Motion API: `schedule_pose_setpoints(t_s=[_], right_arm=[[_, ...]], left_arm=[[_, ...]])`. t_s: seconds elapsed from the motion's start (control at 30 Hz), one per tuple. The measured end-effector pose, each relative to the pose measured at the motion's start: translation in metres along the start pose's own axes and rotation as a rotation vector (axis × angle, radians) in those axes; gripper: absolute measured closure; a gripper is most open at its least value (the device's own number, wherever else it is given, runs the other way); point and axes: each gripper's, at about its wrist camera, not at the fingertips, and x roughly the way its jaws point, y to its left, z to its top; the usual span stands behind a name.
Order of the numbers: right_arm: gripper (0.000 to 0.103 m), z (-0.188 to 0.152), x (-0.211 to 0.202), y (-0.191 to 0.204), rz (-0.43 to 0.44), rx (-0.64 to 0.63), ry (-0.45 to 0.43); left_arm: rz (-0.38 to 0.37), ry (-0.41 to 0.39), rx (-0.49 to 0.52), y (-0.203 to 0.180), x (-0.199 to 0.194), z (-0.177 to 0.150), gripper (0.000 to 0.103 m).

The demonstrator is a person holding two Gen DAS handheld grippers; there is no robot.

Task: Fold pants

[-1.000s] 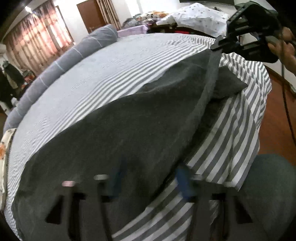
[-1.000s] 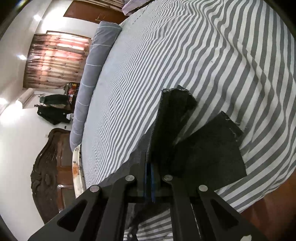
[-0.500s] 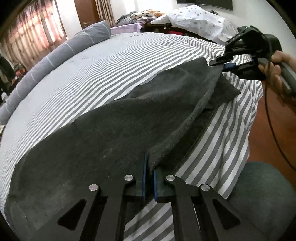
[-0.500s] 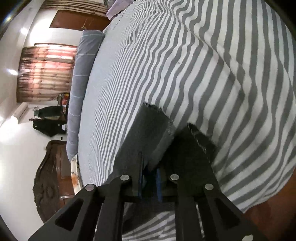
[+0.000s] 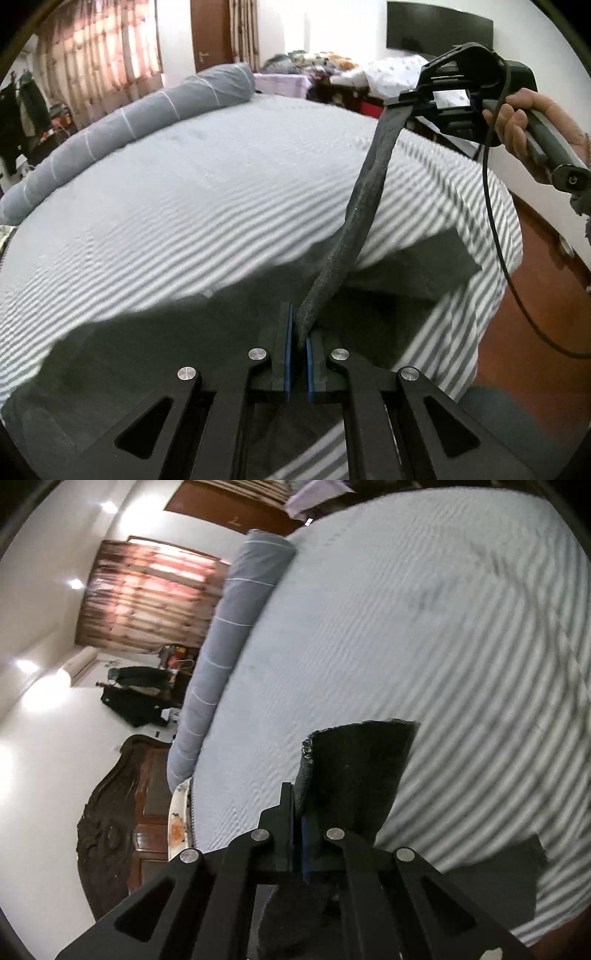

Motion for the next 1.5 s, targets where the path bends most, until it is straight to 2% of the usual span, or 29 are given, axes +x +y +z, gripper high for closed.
schedule_pose_setpoints(t_s=[0.13, 0.2, 0.4, 0.47, 0.6, 0.73, 0.77, 0.83, 0.87, 0.9, 1.0, 1.13, 1.23, 1.37, 1.5], right_arm=[[0.099, 0.010, 0.007, 0.024, 0.000, -0.041, -0.010], [0.099, 0.012, 0.010, 0.022, -0.010, -0.040, -0.011], [0.099, 0.008, 0.021, -0.039, -0.140, 0.041, 0.018], [0.099, 0.007, 0.024, -0.049, -0.153, 0.050, 0.026], [0.099, 0.013, 0.042, -0.045, -0.124, 0.031, 0.035], [0.095, 0.020, 0.069, -0.028, -0.098, -0.004, 0.050], [0.091, 0.022, 0.077, -0.025, -0.098, -0.006, 0.065], [0.076, 0.023, 0.089, -0.022, -0.121, -0.013, 0.081], [0.064, 0.024, 0.091, -0.022, -0.126, -0.016, 0.090], [0.063, 0.023, 0.092, -0.022, -0.127, -0.022, 0.097], [0.063, 0.013, 0.082, -0.027, -0.141, -0.052, 0.105], [0.063, -0.018, 0.040, -0.050, -0.165, -0.071, 0.135], [0.063, -0.054, 0.001, -0.081, -0.201, -0.023, 0.160], [0.063, -0.099, -0.045, -0.132, -0.256, 0.109, 0.158], [0.064, -0.121, -0.066, -0.166, -0.255, 0.224, 0.125]], left_arm=[[0.024, -0.031, -0.032, 0.016, -0.005, 0.015, 0.097], [0.028, -0.030, -0.045, 0.020, -0.003, 0.019, 0.097], [0.020, 0.033, -0.027, 0.010, 0.022, 0.014, 0.097], [0.019, 0.046, -0.028, 0.009, 0.028, 0.011, 0.097], [0.009, 0.044, -0.054, 0.015, 0.032, 0.011, 0.097], [-0.009, 0.053, -0.171, 0.041, 0.037, 0.009, 0.097], [-0.011, 0.056, -0.201, 0.048, 0.039, 0.008, 0.097], [-0.014, 0.058, -0.275, 0.066, 0.043, 0.005, 0.097], [-0.017, 0.059, -0.308, 0.074, 0.044, 0.004, 0.097], [-0.016, 0.062, -0.347, 0.083, 0.047, 0.003, 0.097], [-0.004, 0.064, -0.423, 0.107, 0.054, 0.000, 0.097], [0.011, 0.060, -0.458, 0.125, 0.060, -0.002, 0.097], [-0.008, 0.062, -0.502, 0.136, 0.065, -0.006, 0.097], [-0.019, 0.046, -0.544, 0.143, 0.064, -0.009, 0.097], [-0.019, 0.022, -0.583, 0.147, 0.058, -0.006, 0.097]])
